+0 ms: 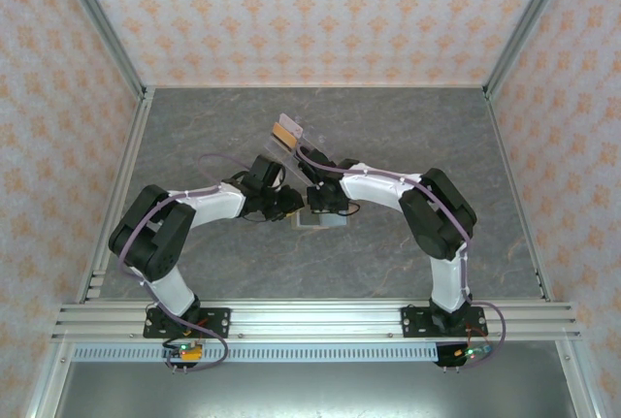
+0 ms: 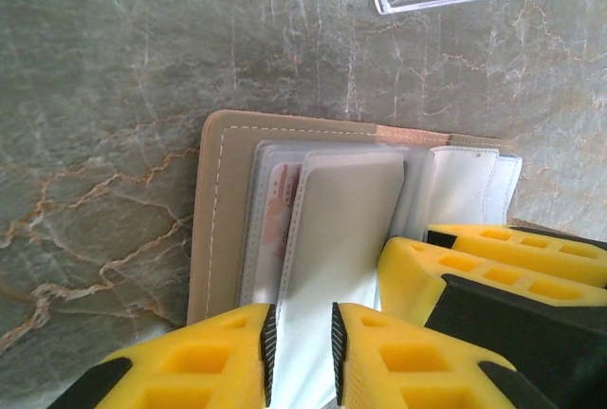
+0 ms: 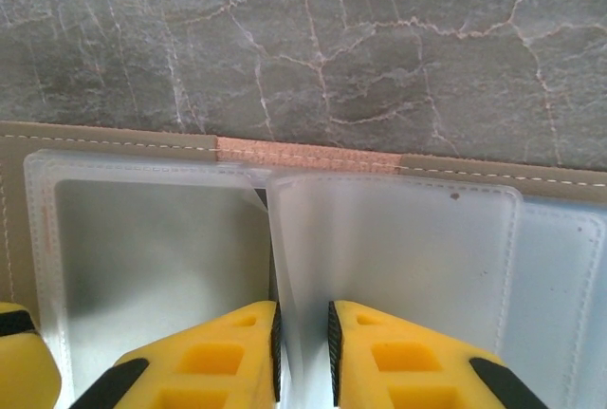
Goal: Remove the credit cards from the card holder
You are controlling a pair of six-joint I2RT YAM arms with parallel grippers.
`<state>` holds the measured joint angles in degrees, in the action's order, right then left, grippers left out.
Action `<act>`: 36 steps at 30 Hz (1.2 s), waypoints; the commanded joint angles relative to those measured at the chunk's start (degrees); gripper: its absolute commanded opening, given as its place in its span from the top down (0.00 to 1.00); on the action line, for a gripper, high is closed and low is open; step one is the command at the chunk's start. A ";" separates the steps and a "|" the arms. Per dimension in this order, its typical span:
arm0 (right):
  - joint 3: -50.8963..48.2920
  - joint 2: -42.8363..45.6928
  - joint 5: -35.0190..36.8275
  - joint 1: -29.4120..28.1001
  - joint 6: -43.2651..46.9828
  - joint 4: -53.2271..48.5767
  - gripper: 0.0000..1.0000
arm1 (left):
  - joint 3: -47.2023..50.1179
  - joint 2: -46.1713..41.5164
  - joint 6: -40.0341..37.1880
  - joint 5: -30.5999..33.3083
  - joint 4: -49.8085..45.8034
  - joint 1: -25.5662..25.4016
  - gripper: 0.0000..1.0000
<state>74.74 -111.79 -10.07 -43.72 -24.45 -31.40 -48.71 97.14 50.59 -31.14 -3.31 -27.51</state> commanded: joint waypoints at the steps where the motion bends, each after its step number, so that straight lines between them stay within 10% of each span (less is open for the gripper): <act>1: -2.88 -0.97 0.68 0.13 -0.68 -2.58 0.79 | -0.87 1.14 0.32 0.53 0.76 -0.40 0.74; 25: -5.10 9.76 -2.08 2.26 -2.54 0.19 0.72 | -2.48 -0.94 -4.48 0.19 -3.10 -0.76 0.91; 36: -10.58 21.62 -0.48 6.97 -2.04 2.64 0.48 | -8.09 -0.38 -1.32 -5.54 -0.50 -3.68 0.68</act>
<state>66.13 -92.53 -12.75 -37.85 -26.37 -29.02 -54.19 98.00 48.16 -34.44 -4.91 -30.06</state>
